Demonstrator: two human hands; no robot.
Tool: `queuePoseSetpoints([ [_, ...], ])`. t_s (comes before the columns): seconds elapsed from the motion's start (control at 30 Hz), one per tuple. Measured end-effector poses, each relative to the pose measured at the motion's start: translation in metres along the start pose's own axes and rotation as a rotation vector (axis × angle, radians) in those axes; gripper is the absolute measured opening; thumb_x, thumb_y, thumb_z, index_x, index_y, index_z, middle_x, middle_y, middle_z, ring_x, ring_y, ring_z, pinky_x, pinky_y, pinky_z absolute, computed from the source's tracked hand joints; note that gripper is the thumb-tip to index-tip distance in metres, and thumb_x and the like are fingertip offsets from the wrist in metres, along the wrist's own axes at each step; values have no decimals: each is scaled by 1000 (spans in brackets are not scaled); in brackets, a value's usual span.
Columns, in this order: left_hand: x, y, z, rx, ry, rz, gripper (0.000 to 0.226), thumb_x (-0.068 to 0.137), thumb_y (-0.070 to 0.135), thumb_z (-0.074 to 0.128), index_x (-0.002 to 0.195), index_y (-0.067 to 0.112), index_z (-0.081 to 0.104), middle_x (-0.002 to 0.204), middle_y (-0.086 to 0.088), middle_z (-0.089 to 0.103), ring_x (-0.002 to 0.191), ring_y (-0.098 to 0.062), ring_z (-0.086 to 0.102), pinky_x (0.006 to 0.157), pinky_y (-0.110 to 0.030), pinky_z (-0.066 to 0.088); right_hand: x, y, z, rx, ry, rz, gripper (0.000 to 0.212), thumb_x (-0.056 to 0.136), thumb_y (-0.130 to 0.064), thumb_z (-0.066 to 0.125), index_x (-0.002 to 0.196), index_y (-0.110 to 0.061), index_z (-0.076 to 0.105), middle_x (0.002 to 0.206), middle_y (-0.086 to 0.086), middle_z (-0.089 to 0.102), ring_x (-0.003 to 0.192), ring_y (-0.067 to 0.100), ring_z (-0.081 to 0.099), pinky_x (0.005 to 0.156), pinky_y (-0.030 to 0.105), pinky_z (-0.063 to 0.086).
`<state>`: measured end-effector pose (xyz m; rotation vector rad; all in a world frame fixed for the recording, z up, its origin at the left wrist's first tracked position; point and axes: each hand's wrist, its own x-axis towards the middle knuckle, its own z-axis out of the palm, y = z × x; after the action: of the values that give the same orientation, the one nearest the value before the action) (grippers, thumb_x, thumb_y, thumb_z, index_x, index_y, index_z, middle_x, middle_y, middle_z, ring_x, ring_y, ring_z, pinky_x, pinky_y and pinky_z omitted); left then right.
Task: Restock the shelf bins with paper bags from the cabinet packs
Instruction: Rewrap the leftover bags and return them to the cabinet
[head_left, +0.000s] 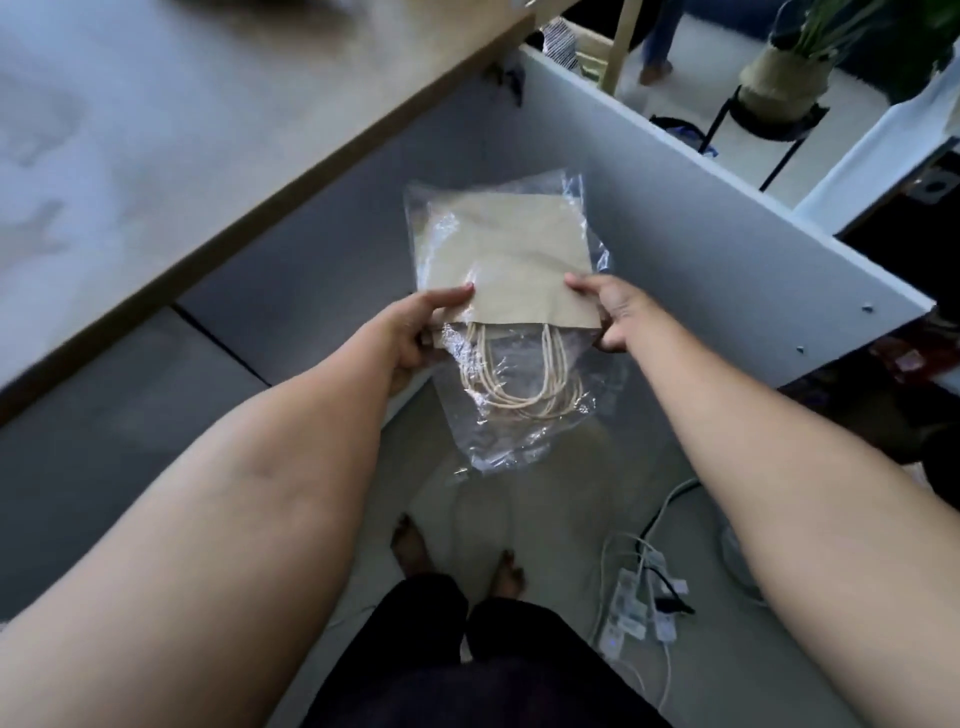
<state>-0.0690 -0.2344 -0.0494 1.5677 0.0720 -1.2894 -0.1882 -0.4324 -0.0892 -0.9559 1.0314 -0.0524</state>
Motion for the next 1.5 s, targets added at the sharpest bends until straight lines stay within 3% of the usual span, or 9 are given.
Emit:
queuePoseSetpoints([
  [0.4,58,-66,-106,-92,124,-123,39,84,26,73,117,10,60,91,-1,71,72,-14,70,62,-27,61,95,74,77,-141,-112,191,5,90,-17,61,87,-13,62,60,2,72,51,15,70,57,35,59],
  [0.57,81,-76,-163,-49,288,-133,40,79,41,75,103,14,60,84,2,65,67,-10,65,74,-21,58,143,86,144,-243,-159,210,7,87,-19,65,89,-13,61,60,3,72,51,15,68,55,31,58],
  [0.67,99,-77,-187,-49,341,-128,26,76,33,79,86,16,61,70,3,61,62,-9,57,55,-16,51,169,87,180,-295,-199,193,9,87,-23,64,92,-16,62,62,-1,71,58,13,66,62,27,57],
  [0.9,130,-82,-218,-102,413,-134,68,55,35,89,114,9,66,109,-10,71,95,-24,64,100,-42,49,221,84,248,-459,-185,161,14,80,-23,72,80,-15,59,66,2,67,56,19,62,68,31,56],
  [1.03,149,-78,-238,-121,501,-113,39,72,26,82,104,13,64,102,-8,64,93,-20,56,82,-34,46,243,77,277,-510,-205,102,20,83,-21,69,92,-7,58,73,11,65,48,24,64,47,26,51],
  [1.2,205,-93,-277,-105,637,-187,148,1,57,86,138,18,47,135,-12,56,120,-31,57,98,-46,50,256,76,305,-491,-199,14,52,79,-33,73,115,-3,52,101,12,60,77,26,61,47,24,46],
  [1.33,183,-61,-265,31,615,-94,66,81,45,70,134,16,45,133,-3,53,118,-25,53,104,-43,44,263,74,309,-404,-167,-5,62,75,-37,75,124,-5,54,98,10,61,73,19,59,52,22,44],
  [1.43,179,-51,-261,20,577,-103,43,92,40,59,125,16,46,109,-2,56,98,-22,54,84,-34,46,260,68,305,-440,-156,-36,41,90,-27,62,122,-1,56,81,9,55,69,19,53,59,27,38],
  [1.5,175,-52,-255,27,600,-96,45,95,39,54,133,15,43,121,-1,55,109,-24,54,85,-30,44,259,65,300,-520,-151,-83,43,97,-21,50,132,4,50,113,21,61,102,31,60,74,27,38],
])
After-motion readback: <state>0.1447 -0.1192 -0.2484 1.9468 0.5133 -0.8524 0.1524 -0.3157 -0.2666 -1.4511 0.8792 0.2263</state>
